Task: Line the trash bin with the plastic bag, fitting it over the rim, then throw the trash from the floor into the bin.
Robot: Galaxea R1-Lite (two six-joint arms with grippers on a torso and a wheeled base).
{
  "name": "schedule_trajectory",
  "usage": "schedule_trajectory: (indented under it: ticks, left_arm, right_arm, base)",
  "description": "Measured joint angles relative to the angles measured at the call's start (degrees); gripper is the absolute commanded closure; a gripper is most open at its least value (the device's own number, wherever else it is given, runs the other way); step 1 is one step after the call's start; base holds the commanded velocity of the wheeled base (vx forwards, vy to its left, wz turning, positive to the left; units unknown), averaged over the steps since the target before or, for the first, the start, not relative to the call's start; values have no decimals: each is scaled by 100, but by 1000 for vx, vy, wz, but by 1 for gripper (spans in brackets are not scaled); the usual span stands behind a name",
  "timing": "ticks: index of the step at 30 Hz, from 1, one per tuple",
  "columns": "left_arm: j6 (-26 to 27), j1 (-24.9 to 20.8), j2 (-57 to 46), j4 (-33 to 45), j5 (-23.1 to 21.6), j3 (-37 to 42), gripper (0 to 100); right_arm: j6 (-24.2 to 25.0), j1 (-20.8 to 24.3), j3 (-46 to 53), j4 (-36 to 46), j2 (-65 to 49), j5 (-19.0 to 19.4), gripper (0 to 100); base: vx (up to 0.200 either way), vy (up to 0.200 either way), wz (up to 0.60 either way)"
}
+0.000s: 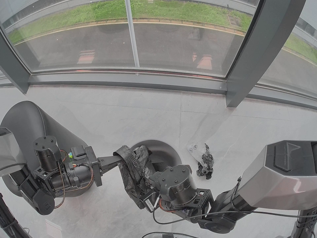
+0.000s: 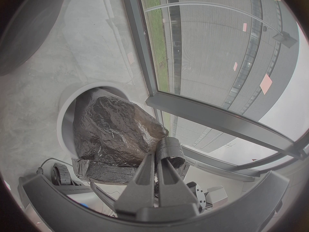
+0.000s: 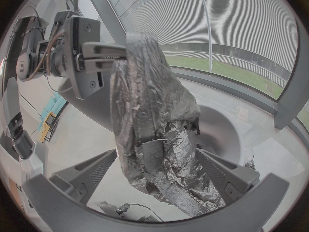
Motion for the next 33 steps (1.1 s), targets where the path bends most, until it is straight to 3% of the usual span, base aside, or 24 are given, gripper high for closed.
schedule_trajectory:
  ticks: [33]
  left_arm:
    - [12,-1,-11,-6,-1,41,100]
  right_arm:
    - [-11,-372,102,-6,155,-189,0]
  base:
    - [0,0,0]
